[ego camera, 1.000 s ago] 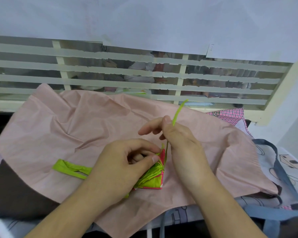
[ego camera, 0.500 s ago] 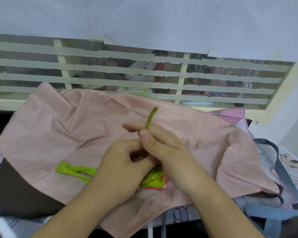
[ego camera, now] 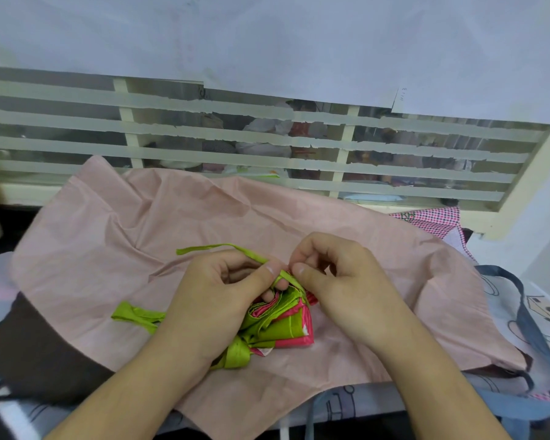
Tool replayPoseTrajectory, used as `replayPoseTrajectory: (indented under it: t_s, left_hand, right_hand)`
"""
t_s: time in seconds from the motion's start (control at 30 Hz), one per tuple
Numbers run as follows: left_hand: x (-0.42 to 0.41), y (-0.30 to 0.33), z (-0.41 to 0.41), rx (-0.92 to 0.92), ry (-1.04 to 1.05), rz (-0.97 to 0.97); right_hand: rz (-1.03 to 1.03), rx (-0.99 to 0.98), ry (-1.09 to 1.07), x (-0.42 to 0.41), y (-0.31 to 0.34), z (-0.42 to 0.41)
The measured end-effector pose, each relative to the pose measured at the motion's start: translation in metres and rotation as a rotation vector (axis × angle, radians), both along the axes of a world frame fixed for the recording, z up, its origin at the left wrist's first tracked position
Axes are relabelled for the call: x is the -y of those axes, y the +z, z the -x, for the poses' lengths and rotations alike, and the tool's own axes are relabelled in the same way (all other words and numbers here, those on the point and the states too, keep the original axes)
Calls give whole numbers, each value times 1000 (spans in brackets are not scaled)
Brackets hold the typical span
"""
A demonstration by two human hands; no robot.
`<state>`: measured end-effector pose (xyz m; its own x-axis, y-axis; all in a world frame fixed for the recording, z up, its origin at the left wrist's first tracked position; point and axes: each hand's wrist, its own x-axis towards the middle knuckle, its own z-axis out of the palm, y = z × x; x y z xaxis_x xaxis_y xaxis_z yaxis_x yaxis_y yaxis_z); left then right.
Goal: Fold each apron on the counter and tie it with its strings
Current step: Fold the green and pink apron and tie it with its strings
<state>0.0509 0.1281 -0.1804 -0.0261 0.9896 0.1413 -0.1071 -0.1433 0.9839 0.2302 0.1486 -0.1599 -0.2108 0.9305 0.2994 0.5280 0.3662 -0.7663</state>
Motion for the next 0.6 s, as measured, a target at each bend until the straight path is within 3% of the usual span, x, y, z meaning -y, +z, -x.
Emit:
replayPoseTrajectory:
  t_s: [0.2,0.47,0.6]
  left_hand:
    - [-3,-1,4,-17,38,-2]
    - [-3,-1,4,-57,28,-52]
    - [-2,-2,3,-131,40,-75]
  right_hand:
    - [18,-139,13,-3,-1,-2]
    - [-40,116,-62,-1,2,-3]
    - [-3,-91,-58,3,7,-1]
